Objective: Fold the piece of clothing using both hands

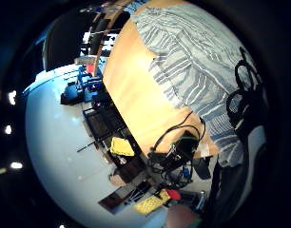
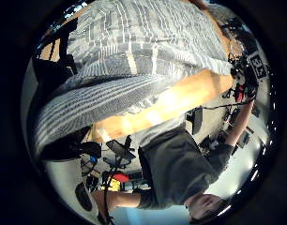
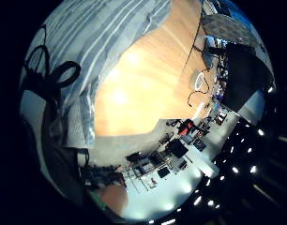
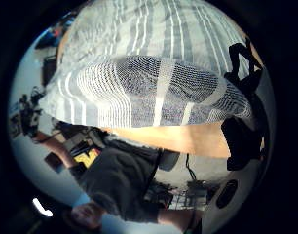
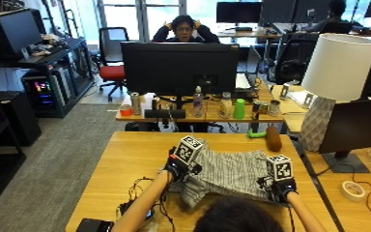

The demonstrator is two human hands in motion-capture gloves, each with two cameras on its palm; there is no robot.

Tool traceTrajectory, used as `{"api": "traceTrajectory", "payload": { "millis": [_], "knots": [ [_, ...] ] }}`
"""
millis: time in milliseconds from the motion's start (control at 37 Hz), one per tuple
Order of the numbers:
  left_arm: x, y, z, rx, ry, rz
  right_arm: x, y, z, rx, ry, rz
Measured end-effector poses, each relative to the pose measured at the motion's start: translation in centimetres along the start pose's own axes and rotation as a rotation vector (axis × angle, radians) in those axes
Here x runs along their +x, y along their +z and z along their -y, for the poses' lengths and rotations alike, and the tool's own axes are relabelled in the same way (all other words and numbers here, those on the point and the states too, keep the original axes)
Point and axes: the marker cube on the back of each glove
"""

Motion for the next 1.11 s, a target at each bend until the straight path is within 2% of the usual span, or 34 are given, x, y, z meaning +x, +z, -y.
{"api": "traceTrajectory", "payload": {
  "millis": [108, 189, 297, 405, 486, 594, 702, 783, 892, 973, 1081, 1108],
  "knots": [
    [-0.6, -1.3, -1.7, -0.026, 0.027, -0.029, -0.1, -3.2, -2.2, -0.024, -0.012, -0.003],
    [-1.5, -2.7, -1.8, -0.022, 0.024, -0.060, -0.1, -6.3, -3.4, 0.000, 0.005, -0.009],
    [-3.4, -4.4, 0.1, -0.009, -0.018, -0.096, 1.4, -10.0, -1.3, 0.081, 0.081, -0.049],
    [-5.3, -5.4, 3.2, -0.024, -0.053, -0.128, 2.0, -12.6, 1.2, 0.142, 0.130, -0.073],
    [-6.2, -6.0, 4.7, -0.046, -0.117, -0.149, 2.3, -13.8, 3.9, 0.176, 0.171, -0.099],
    [-6.3, -6.7, 4.2, -0.123, -0.272, -0.147, 1.8, -14.8, 5.6, 0.224, 0.261, -0.129],
    [-7.1, -4.8, 8.2, -0.177, -0.367, -0.117, 0.4, -15.2, 6.5, 0.292, 0.337, -0.145],
    [-7.5, -2.8, 11.6, -0.169, -0.404, -0.089, 0.5, -14.0, 9.8, 0.309, 0.349, -0.160],
    [-7.8, 0.0, 14.9, -0.230, -0.437, -0.069, 0.9, -11.8, 14.3, 0.291, 0.351, -0.164],
    [-7.8, 1.8, 16.9, -0.240, -0.408, -0.031, 1.6, -10.2, 17.6, 0.287, 0.341, -0.146],
    [-7.6, 3.4, 18.0, -0.269, -0.375, 0.008, 5.6, -6.6, 26.7, 0.289, 0.386, -0.111],
    [-7.6, 3.7, 18.1, -0.271, -0.376, 0.010, 6.1, -6.1, 27.4, 0.276, 0.388, -0.098]
  ]
}}
